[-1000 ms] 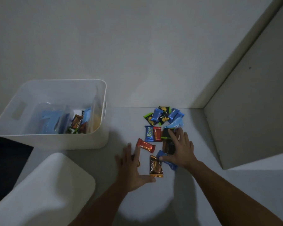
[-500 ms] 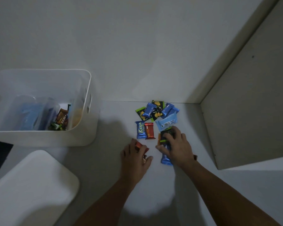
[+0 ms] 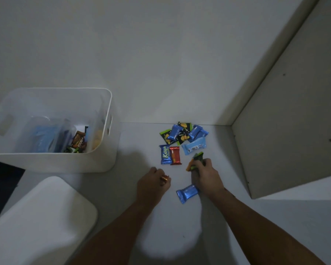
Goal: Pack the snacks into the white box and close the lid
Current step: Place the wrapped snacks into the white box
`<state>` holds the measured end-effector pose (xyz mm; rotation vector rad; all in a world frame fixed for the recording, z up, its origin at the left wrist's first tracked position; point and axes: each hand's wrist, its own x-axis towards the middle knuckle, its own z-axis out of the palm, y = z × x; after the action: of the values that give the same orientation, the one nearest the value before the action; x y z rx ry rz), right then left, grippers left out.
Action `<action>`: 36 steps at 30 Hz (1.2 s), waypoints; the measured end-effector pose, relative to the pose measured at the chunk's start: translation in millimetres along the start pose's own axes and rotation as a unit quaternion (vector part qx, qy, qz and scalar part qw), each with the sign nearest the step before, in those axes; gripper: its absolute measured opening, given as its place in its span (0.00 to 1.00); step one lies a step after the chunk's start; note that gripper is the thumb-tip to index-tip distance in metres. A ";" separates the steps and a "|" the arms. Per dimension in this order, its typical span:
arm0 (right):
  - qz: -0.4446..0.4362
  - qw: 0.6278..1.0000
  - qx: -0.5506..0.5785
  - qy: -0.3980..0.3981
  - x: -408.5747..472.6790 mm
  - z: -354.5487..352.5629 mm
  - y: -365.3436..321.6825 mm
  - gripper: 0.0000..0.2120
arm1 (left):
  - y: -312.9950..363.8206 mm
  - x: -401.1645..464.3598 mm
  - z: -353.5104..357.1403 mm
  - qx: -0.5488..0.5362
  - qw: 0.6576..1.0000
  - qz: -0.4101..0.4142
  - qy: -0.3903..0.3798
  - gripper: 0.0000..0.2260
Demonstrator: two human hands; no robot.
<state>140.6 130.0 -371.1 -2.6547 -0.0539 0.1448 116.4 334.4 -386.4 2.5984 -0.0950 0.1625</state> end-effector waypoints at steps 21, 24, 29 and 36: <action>-0.178 0.968 0.176 -0.026 75.0 -92.1 -313.8 0.13 | -81.5 77.3 -276.6 -0.118 0.956 -0.172 0.205 0.19; -0.184 0.967 0.161 -0.066 75.3 -82.8 -350.9 0.17 | -109.6 84.4 -286.4 -0.166 0.942 -0.263 0.125 0.30; -0.129 0.966 0.207 -0.085 80.7 -68.5 -374.2 0.19 | -133.6 78.2 -290.3 -0.244 0.930 -0.272 0.048 0.42; -0.073 0.974 0.217 -0.005 88.0 -72.0 -321.7 0.16 | -111.3 71.5 -278.3 -0.162 0.957 -0.172 0.168 0.30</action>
<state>231.9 387.1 -166.3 -2.2050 -0.1963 0.1066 171.2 570.3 -195.9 2.1844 0.4173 0.4194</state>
